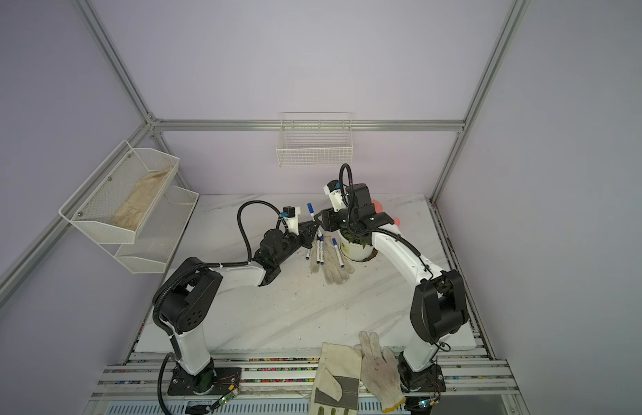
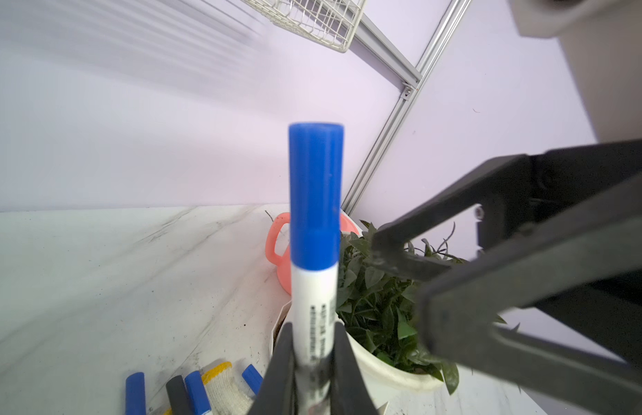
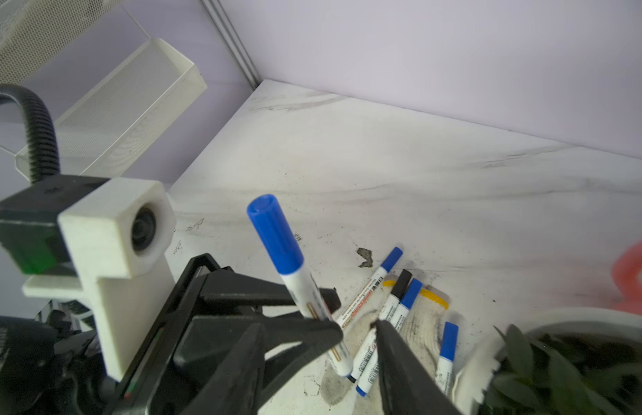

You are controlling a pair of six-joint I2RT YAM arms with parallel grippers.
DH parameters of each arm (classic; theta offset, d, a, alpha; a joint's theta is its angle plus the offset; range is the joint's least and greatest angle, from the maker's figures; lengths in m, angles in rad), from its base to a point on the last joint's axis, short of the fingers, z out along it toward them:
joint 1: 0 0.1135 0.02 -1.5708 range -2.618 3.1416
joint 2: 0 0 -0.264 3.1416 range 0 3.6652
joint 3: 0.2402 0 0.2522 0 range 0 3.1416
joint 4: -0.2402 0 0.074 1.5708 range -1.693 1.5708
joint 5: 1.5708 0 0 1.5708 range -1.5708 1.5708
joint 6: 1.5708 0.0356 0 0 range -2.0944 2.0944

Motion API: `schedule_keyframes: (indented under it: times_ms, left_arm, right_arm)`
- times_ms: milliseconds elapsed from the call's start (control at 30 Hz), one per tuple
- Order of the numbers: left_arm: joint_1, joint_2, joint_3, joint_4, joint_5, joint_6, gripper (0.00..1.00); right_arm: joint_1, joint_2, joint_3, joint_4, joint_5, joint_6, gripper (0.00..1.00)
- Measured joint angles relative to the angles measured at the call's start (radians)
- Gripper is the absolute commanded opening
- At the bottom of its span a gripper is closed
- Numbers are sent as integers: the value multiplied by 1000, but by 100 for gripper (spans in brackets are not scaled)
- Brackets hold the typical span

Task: Insert the pens into the pen caps
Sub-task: 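Open the right gripper and draw it back from the capped marker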

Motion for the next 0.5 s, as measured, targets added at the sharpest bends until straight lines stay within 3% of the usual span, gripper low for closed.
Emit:
schedule_keyframes:
  times_ms: [200, 500]
  left_arm:
    - [-1, 9, 0, -51, 6, -37, 0]
    - [-34, 104, 3, -208, 60, -59, 0]
  right_arm:
    - [-43, -109, -59, 93, 127, 77, 52]
    - [-89, -83, -86, 114, 199, 150, 51]
